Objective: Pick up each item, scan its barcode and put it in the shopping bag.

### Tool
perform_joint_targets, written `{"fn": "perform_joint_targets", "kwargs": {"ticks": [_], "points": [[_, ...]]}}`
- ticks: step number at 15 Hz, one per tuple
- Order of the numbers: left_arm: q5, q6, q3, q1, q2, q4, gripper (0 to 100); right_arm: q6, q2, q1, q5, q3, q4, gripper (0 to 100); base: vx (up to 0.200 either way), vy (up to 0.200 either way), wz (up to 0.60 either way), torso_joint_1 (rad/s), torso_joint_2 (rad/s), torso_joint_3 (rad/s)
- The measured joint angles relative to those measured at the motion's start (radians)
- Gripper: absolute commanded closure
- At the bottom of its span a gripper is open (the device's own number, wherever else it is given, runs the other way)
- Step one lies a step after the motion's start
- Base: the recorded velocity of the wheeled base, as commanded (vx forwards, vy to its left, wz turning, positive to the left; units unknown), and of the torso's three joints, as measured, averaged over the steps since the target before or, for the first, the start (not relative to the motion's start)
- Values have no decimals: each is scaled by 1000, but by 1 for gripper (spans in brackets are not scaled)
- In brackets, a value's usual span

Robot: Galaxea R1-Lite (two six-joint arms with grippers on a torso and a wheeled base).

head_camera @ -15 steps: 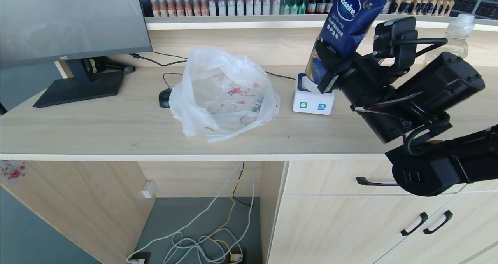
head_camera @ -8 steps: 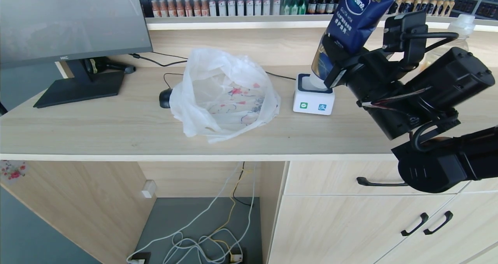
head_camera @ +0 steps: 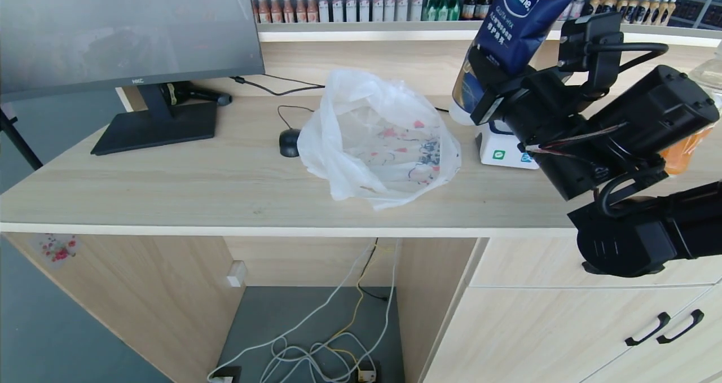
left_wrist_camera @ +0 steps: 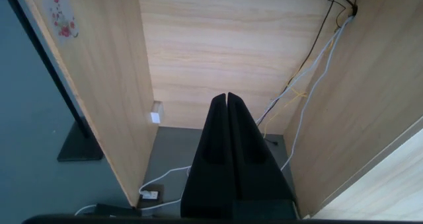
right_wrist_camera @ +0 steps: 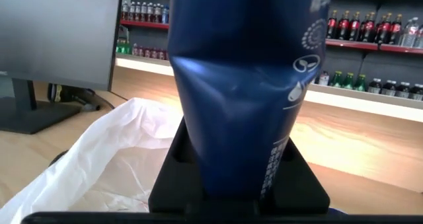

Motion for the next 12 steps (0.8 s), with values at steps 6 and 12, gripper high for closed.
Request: {"fn": "perform_joint_targets", "kwargs": {"ticks": [6,12], "points": [[0,1,0,0,0,0,100,5,1,3,1,-6,25,100,0,0,0,0,0,0],[0,1,0,0,0,0,100,15,-1,1,0,-115,175,100,0,0,0,0,0,0]]}}
